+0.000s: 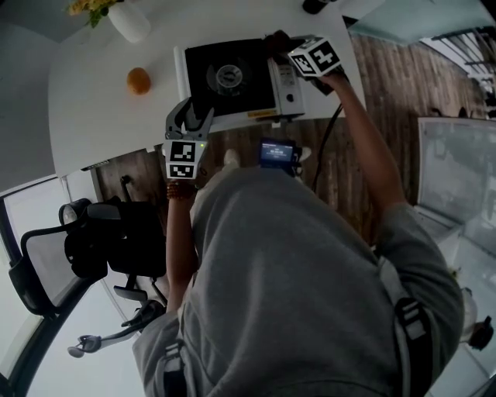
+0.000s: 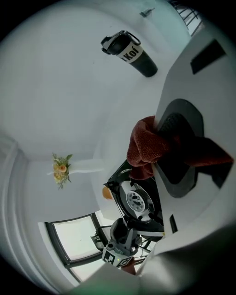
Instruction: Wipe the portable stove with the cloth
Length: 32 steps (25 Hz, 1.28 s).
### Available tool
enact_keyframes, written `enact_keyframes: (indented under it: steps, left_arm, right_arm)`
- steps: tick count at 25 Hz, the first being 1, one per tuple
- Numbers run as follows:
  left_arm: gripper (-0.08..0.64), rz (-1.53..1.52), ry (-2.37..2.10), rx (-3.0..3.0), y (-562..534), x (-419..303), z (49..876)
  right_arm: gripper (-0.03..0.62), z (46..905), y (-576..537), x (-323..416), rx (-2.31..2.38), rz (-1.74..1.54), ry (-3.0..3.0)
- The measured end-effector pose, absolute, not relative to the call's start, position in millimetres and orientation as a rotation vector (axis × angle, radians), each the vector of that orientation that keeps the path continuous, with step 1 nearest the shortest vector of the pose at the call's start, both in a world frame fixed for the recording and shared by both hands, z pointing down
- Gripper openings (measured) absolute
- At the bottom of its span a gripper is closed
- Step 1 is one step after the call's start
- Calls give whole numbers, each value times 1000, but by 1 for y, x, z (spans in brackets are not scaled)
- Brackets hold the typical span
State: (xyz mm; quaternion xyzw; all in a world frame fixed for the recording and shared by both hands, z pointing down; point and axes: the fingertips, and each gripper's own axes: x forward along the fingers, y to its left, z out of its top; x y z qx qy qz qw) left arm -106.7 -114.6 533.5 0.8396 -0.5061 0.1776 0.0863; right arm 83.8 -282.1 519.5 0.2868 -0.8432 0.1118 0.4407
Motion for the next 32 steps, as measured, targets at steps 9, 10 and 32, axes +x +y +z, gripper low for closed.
enact_keyframes:
  steps: [9,10,32]
  left_arm:
    - [238,528,-1495,2505,-114,-106,533]
    - [238,528,-1493,2503,-115,-106,533]
    - [239,519,-1507,2509,-114,-106,530]
  right_arm:
    - [95,532,-271,52,566,140,-2075]
    - [95,531,-271,52,562,132,-2062]
    - [92,528,-236,42,488,184,-2168]
